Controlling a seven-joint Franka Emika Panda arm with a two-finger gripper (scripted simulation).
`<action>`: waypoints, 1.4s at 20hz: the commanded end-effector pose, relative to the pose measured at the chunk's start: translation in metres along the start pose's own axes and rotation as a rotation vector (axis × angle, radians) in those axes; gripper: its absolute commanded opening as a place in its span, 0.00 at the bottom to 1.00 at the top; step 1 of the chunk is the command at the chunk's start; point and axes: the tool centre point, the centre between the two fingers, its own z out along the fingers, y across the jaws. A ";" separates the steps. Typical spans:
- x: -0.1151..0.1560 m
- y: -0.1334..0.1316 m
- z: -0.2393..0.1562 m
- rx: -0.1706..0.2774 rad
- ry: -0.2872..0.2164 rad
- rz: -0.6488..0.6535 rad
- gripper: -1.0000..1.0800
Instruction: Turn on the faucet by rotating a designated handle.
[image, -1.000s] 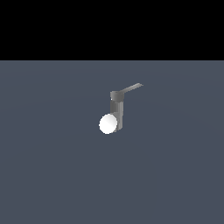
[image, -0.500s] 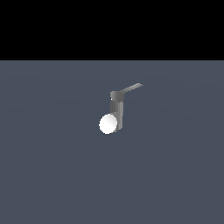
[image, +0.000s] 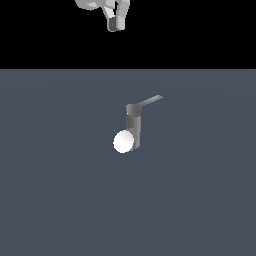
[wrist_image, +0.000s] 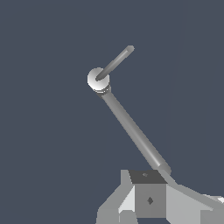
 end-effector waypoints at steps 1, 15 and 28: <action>0.013 -0.008 0.014 -0.001 -0.001 0.066 0.00; 0.094 -0.033 0.090 -0.011 -0.005 0.441 0.00; 0.178 -0.024 0.162 -0.023 -0.006 0.802 0.00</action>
